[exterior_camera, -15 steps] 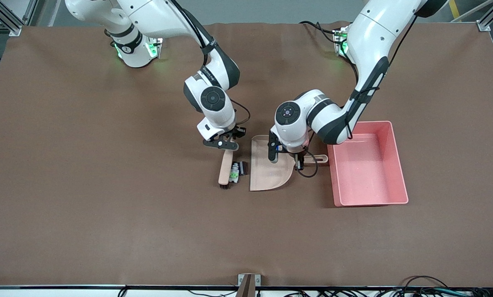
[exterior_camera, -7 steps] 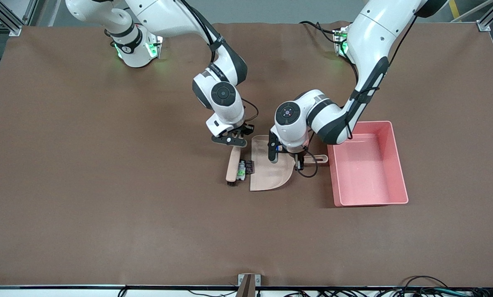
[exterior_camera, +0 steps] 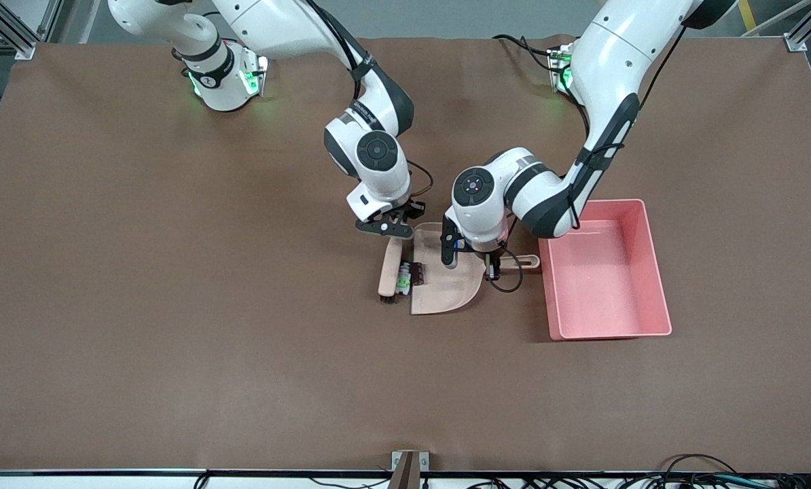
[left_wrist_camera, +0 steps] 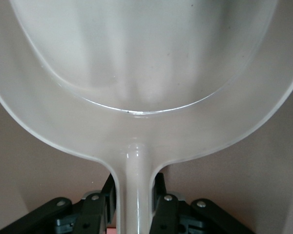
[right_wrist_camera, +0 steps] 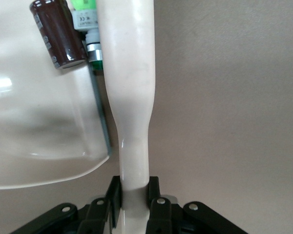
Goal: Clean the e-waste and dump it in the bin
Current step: 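Sweep the component and capacitor into the dustpan with the right gripper's brush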
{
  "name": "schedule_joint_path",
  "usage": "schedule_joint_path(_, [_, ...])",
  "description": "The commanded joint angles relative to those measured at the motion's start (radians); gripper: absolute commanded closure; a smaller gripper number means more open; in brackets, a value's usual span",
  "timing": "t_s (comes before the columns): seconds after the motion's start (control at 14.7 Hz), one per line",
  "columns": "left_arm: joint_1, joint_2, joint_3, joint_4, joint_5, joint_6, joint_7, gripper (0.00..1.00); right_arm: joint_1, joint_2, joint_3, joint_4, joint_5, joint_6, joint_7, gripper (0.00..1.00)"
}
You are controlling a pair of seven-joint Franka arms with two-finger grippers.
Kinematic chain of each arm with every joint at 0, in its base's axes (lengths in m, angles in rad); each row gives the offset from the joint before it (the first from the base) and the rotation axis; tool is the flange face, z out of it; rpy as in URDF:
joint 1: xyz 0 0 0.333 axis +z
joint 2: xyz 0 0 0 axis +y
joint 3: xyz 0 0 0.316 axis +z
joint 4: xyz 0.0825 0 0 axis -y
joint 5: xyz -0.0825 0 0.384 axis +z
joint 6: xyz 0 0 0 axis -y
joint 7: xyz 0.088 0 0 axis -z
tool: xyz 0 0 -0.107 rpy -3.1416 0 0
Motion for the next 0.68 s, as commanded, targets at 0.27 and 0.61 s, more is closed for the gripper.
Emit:
schedule_joint_path(0.27, [-0.004, 0.016, -0.003, 0.029, 0.004, -0.019, -0.009, 0.73, 0.04, 0.049, -0.005, 0.092, 0.047, -0.013, 0.032, 1.0])
schedule_joint_path(0.61, [-0.004, 0.016, -0.003, 0.029, 0.004, -0.019, -0.009, 0.73, 0.069, 0.085, -0.005, 0.148, 0.05, -0.01, 0.063, 1.0])
